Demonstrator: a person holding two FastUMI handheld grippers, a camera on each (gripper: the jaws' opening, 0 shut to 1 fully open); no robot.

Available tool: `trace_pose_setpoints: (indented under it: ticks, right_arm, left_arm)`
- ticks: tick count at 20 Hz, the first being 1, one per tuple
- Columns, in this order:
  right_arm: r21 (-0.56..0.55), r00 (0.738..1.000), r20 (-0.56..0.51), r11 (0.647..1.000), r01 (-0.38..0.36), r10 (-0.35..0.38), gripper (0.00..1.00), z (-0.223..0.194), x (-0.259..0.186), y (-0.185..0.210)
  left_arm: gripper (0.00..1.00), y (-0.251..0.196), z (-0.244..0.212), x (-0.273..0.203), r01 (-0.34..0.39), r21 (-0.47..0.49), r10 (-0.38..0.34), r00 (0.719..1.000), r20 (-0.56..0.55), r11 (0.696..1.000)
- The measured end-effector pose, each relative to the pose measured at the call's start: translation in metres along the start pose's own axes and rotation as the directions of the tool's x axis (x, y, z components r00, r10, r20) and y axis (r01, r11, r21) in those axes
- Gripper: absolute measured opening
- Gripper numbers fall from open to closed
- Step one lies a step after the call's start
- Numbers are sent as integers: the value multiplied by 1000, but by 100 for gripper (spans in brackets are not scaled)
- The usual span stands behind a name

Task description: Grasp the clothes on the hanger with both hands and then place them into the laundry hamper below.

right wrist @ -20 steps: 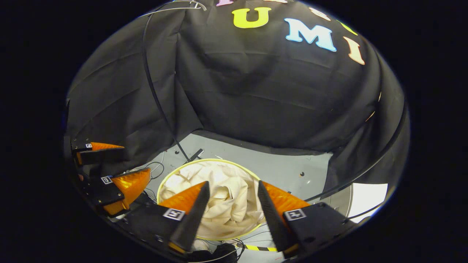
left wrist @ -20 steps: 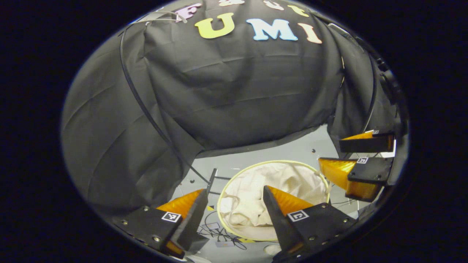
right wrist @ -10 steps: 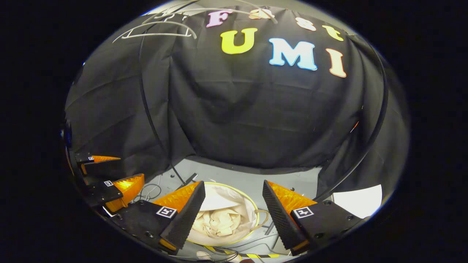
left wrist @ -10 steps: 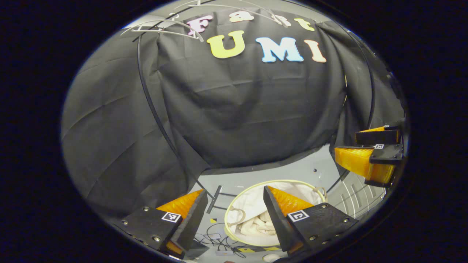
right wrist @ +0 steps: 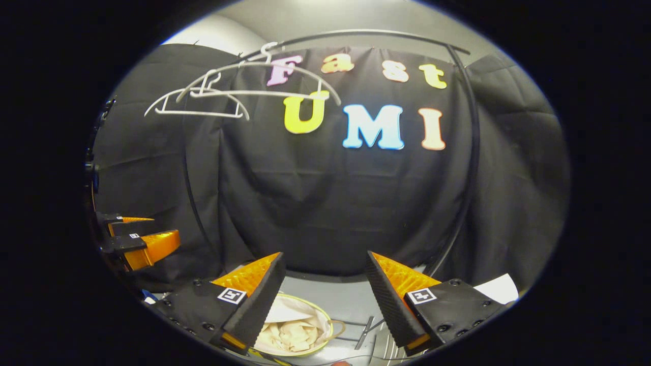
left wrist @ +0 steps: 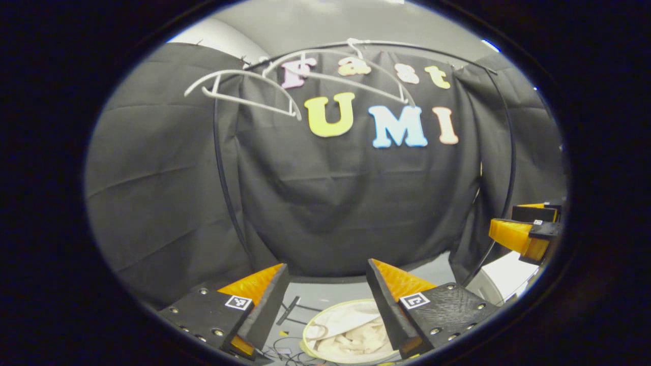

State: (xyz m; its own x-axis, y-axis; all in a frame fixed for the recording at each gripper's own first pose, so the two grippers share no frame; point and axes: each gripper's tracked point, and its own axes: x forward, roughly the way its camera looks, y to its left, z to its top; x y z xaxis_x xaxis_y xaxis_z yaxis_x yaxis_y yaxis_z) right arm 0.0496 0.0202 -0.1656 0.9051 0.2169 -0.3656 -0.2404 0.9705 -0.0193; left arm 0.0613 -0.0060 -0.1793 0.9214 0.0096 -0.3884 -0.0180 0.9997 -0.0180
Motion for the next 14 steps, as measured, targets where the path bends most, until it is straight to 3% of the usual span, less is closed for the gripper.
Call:
trace_pose_setpoints:
  ticks: [7, 14]
  right_arm:
    - [32, 993, 117, 999, 14, -18, 97, 55, -55, -37]
    - [35, 971, 237, 999, 30, -38, 97, 95, -97, -47]
  left_arm:
    - [90, -8, 104, -73, 5, -1, -5, 986, 168, 1000]
    - [89, -12, 152, -126, -5, 3, 4, 961, 277, 1000]
